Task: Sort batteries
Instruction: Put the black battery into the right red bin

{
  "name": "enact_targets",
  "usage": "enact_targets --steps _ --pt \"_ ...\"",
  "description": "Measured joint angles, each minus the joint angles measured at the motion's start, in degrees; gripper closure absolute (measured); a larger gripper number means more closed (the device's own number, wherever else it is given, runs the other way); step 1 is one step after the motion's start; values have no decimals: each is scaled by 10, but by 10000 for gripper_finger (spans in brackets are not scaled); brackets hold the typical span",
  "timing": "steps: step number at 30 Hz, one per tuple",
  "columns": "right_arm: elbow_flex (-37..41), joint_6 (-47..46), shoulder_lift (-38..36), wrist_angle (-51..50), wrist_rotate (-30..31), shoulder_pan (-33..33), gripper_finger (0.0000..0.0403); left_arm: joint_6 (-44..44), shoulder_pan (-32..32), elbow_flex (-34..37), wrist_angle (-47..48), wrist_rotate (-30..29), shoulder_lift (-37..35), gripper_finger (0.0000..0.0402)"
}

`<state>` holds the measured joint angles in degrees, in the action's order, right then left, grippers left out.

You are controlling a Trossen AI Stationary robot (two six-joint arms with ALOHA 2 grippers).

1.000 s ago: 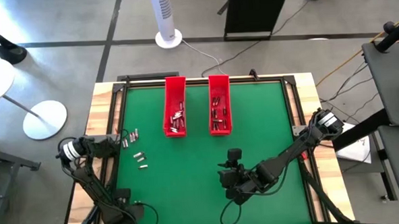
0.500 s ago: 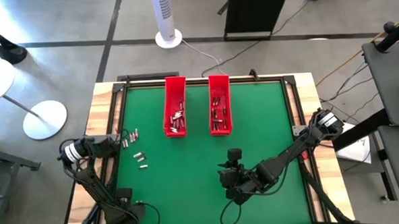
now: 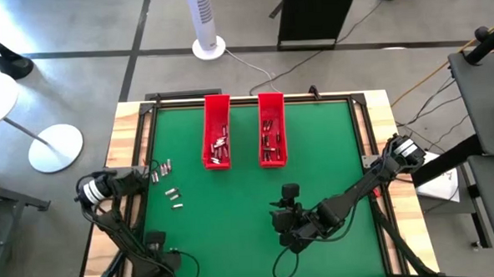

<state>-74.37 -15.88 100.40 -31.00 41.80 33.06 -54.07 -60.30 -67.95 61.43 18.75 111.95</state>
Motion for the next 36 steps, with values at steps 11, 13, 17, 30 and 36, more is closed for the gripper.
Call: enact_targets --steps 11,13,17,30,36 --pt "0 -67 0 -5 -4 2 300 37 75 -59 41 -211 -8 189" --pt "0 -90 0 -11 -4 6 302 77 99 -64 41 -243 -14 189" --pt "0 -141 0 -52 -5 23 300 183 157 -62 44 -289 -32 189" --pt "0 -400 0 -174 -3 118 262 559 421 -161 36 -395 -51 189" --pt "1 -495 0 -176 -3 166 248 656 539 -292 -15 -403 -52 189"
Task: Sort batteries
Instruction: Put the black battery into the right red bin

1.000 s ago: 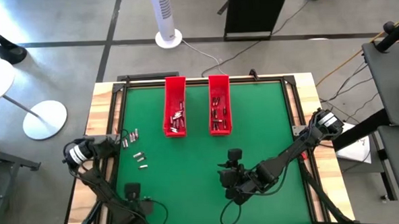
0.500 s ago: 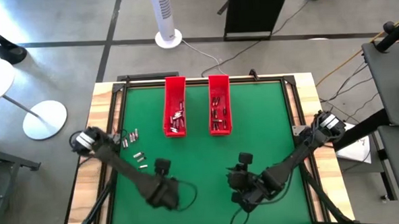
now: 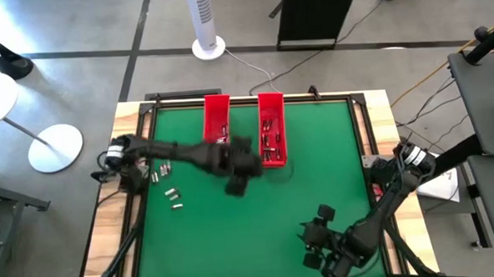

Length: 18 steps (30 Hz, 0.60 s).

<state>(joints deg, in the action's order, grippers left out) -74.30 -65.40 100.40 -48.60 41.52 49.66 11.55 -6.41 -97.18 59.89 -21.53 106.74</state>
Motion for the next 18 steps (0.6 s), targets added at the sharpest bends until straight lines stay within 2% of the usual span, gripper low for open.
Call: enact_targets --steps 3,9,18 --pt "0 -44 0 0 3 18 243 21 57 -45 -82 37 0 189" --pt "0 -107 11 -1 5 40 235 30 135 -85 -248 125 -1 189" --pt "0 -131 25 -5 -8 49 220 30 187 -100 -277 135 -1 164"
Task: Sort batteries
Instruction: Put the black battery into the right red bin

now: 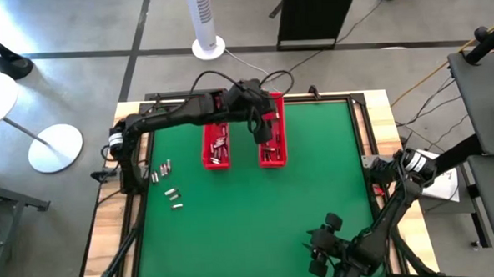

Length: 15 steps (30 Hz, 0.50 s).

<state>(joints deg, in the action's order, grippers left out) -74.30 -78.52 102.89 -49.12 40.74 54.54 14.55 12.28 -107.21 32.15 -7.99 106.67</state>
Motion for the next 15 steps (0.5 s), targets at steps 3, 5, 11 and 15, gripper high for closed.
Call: enact_targets --steps 3,5,11,15 --pt "0 0 0 0 -2 0 216 -1 2 0 1 0 0 164" --pt "0 1 0 -1 -2 0 215 -1 1 0 0 0 0 166" --pt "0 16 0 -1 -3 -1 218 -16 0 0 -1 0 0 159" --pt "0 16 0 -1 -2 -2 214 -37 0 0 -2 -1 0 146"
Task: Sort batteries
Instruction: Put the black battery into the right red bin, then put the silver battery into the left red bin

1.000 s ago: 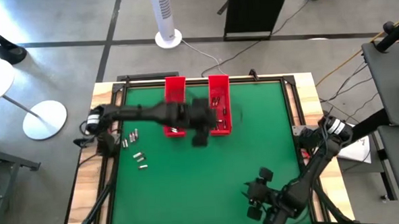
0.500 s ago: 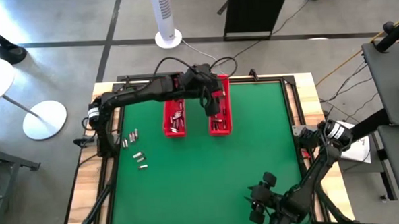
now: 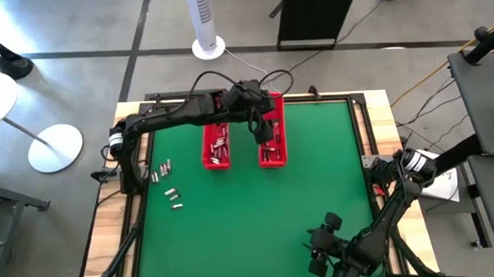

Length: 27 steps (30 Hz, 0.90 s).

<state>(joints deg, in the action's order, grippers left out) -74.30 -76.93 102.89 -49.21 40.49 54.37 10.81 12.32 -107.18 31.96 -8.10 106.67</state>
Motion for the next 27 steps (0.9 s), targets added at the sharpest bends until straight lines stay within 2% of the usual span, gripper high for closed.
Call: enact_targets --steps 9,12,15,20,24,27 --pt "0 0 0 0 -1 1 213 1 0 -1 -3 -4 0 132" --pt "0 14 0 0 -1 1 213 -1 -4 -4 24 7 0 132" --pt "0 34 0 -1 -1 1 209 -14 -15 -27 127 43 -1 132" --pt "0 78 0 -5 0 0 204 -99 -41 -45 371 46 -6 132" --pt "0 120 0 -13 17 -4 204 -196 -80 -8 491 45 -23 132" --pt "-1 137 0 -16 35 -12 203 -263 -125 56 511 45 -55 132"
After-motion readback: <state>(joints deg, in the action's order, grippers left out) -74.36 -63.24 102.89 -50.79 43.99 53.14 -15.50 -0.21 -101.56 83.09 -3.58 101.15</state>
